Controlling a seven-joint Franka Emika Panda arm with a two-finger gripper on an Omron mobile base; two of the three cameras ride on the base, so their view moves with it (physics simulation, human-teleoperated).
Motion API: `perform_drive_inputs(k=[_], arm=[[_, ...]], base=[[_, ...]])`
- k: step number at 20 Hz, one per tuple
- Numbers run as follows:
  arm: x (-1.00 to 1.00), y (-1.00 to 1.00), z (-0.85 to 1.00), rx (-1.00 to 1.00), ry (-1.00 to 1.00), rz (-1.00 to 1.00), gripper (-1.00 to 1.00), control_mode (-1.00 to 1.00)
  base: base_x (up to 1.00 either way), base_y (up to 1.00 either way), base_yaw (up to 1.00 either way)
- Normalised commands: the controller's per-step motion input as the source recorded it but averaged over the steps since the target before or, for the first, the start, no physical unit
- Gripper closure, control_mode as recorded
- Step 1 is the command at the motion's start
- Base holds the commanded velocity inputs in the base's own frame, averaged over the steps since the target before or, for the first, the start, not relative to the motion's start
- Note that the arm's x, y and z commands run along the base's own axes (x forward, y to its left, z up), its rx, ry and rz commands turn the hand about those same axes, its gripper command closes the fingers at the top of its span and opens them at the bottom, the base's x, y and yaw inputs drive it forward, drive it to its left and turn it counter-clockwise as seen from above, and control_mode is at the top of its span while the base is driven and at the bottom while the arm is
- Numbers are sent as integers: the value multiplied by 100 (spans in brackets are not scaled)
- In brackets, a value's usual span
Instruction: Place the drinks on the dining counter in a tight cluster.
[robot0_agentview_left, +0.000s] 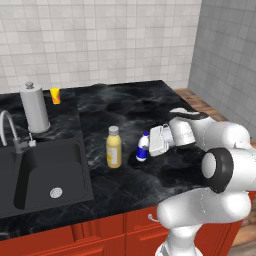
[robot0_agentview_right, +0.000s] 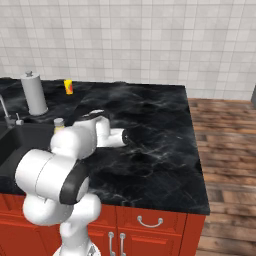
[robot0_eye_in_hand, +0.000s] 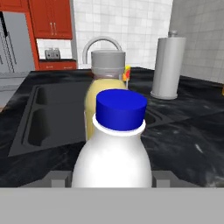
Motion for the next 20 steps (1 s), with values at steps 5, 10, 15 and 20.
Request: perform_drive_inputs(k=[5, 10, 15, 20], arm=[[36, 29, -22, -3, 0, 0, 100, -100], [28, 22, -25, -2, 0, 0, 100, -100], [22, 18, -24, -6, 0, 0, 100, -100], [24, 13, -21, -11, 0, 0, 100, -100]], base=[[0, 0, 0], [0, 0, 0], [0, 0, 0], [0, 0, 0]])
